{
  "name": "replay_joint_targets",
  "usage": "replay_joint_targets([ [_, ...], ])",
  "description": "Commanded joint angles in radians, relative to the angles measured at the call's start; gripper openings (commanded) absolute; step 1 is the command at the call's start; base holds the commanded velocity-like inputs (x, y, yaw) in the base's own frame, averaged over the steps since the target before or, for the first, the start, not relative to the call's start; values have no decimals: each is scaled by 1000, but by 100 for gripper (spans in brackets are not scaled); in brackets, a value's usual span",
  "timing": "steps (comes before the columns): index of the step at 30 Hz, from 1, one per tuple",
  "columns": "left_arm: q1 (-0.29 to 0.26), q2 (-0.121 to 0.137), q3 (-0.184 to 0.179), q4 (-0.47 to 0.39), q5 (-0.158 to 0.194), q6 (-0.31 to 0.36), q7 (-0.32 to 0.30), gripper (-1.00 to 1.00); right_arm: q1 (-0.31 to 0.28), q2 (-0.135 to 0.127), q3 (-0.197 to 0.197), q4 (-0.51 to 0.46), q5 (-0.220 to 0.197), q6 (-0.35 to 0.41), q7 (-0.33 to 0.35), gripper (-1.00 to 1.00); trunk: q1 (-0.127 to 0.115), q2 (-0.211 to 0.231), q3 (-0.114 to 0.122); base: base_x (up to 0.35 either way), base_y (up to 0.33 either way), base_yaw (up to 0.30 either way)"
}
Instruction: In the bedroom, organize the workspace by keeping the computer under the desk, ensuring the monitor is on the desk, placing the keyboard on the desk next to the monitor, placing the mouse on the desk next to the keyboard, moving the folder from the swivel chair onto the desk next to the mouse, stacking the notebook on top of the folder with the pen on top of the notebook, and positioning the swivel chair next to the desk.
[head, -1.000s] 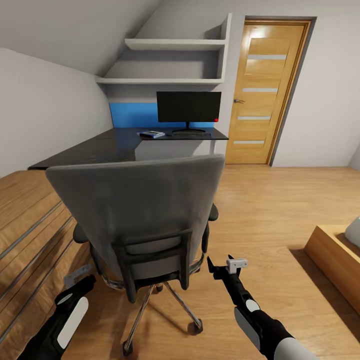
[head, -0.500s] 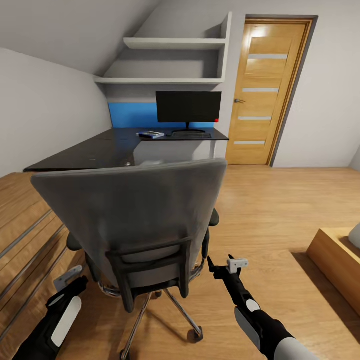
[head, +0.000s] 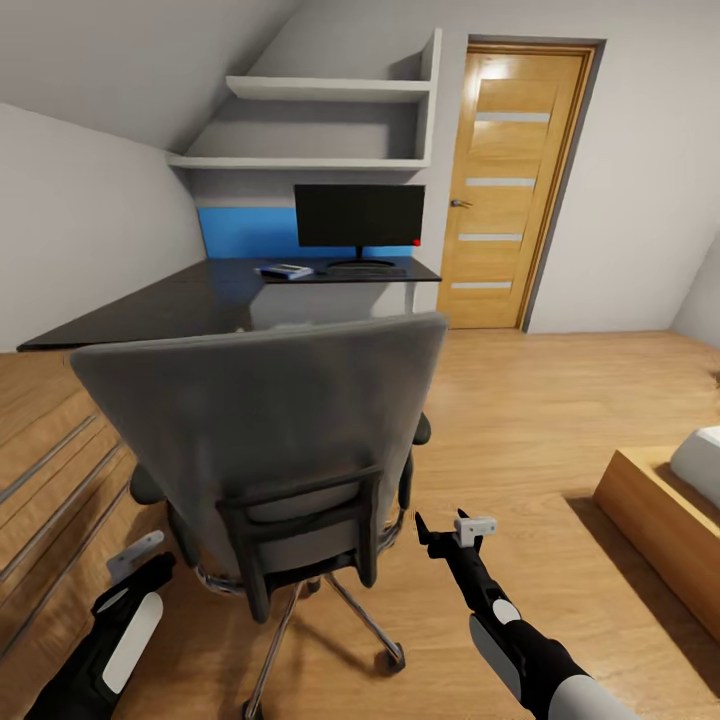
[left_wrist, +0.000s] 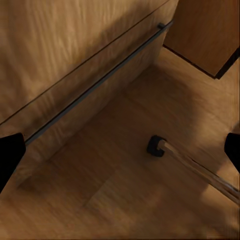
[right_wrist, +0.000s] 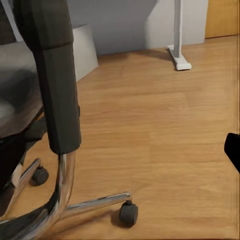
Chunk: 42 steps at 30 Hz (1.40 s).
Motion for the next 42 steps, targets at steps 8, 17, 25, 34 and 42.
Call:
replay_joint_targets([
  [8,0,0,-1,-4,2,10,3,100,-1,-1,6,2,-11,-4,3,100,0,0,0,58,0,-45],
  [17,0,-1,-2,-8,1,11,3,100,-1,-1,6,3,-11,-4,3,100,0,0,0,70,-18,-1],
  [25,0,-5,-6,-9,0,11,2,100,-1,-1,6,3,-11,-4,3,100,0,0,0,204,-164,0],
  [34,0,-4,-6,-8,-3,6,2,100,-1,-1,6,4,-11,-4,3,100,0,0,0,230,-209,0],
  [42,0,-5,-7,-7,-4,6,2,100,-1,-1,6,4,-11,-4,3,100,0,0,0,228,-215,0],
])
